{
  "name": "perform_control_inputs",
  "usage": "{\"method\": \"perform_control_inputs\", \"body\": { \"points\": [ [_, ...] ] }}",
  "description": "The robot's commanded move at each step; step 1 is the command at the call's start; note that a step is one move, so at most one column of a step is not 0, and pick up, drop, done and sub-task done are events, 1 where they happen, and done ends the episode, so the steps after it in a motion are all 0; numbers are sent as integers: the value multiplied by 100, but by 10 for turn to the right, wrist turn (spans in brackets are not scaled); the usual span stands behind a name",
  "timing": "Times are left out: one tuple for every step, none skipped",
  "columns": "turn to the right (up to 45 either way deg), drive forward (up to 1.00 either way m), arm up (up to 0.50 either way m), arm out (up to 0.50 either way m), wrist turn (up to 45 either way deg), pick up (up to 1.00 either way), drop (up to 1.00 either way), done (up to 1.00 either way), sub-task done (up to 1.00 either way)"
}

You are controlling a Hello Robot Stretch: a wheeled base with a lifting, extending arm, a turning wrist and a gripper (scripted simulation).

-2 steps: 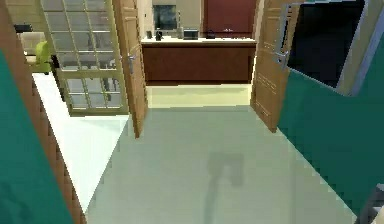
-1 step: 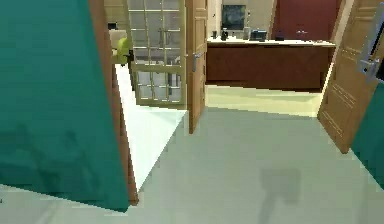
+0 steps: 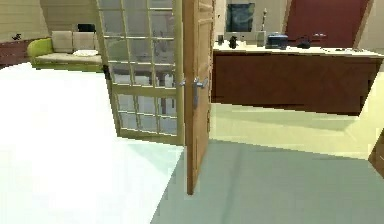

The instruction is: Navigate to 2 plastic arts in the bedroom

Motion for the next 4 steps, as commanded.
{"method": "perform_control_inputs", "body": {
  "points": [
    [-90, 0, 0, 0, 0, 0, 0, 0, 0],
    [0, 25, 0, 0, 0, 0, 0, 0, 0],
    [180, 0, 0, 0, 0, 0, 0, 0, 0],
    [30, 0, 0, 0, 0, 0, 0, 0, 0]
  ]
}}
